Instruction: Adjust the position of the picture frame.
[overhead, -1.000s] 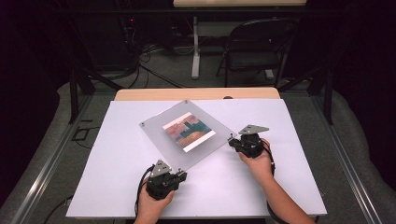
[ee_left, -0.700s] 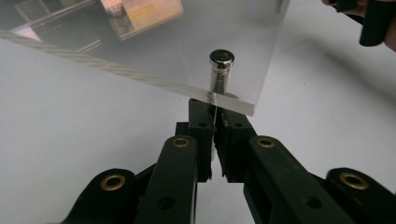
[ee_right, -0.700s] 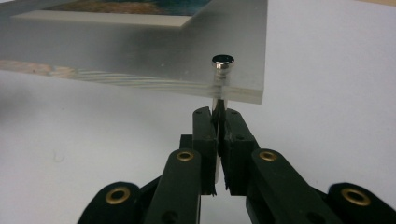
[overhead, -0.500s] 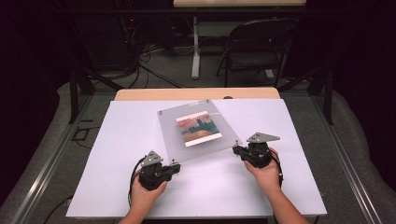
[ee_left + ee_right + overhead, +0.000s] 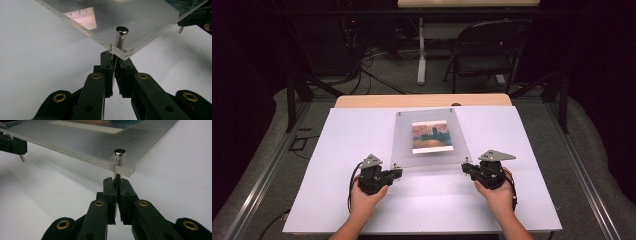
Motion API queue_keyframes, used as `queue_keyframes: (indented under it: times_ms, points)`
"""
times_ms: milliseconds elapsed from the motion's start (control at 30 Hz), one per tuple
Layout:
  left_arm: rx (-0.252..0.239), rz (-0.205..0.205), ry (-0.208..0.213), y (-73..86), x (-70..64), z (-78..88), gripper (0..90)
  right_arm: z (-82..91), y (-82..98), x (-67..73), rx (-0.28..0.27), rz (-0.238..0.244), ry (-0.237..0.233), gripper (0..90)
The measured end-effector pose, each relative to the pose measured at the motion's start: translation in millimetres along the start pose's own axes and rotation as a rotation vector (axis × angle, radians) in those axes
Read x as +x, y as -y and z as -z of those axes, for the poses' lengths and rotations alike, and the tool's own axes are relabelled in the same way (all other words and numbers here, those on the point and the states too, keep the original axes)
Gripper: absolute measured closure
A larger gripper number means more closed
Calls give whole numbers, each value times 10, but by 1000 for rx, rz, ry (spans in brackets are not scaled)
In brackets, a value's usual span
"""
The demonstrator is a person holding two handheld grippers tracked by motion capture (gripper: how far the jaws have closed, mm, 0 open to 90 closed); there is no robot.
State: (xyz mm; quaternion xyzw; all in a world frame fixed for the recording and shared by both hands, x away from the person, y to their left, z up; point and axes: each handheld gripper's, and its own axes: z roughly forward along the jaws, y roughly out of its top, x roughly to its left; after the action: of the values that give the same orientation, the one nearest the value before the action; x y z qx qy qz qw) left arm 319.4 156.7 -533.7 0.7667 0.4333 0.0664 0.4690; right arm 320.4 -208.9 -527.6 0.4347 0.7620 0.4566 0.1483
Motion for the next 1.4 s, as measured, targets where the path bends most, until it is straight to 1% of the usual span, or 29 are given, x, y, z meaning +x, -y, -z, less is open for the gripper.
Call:
queue_keyframes:
  times_ms: [67,133,267,333,433,600,700,800,867,1033,1133,1233,1333,1400]
  points:
    - [2,-18,-15,-31,4,-14,848,-4,-1,-10,-6,2,3,857]
    - [5,-24,-26,-51,27,-27,849,-18,-1,-16,-14,0,-2,857]
    - [5,-1,-36,-34,89,-54,846,-59,9,0,-6,10,-11,856]
    - [9,-9,-41,-22,90,-63,847,-81,22,-2,4,20,-15,856]
    - [8,-6,-35,-3,88,-82,847,-90,33,-12,10,27,-11,855]
    - [19,-11,-35,10,76,-113,846,-104,50,-42,17,26,-2,855]
    - [21,-11,-42,19,95,-132,845,-121,60,-47,26,24,-3,855]
    - [24,2,-54,29,127,-146,844,-160,70,-44,27,27,-5,856]
    - [23,10,-62,35,147,-146,842,-187,72,-36,37,30,-8,855]
    - [24,11,-64,45,157,-158,842,-215,75,-31,42,37,-5,856]
    - [15,20,-56,45,153,-181,841,-225,71,-61,37,35,1,856]
    - [21,14,-66,45,154,-200,841,-252,70,-95,40,29,4,856]
    - [27,23,-69,46,183,-199,839,-284,76,-95,43,27,1,856]
    - [22,29,-74,47,203,-197,838,-298,74,-82,45,30,0,856]
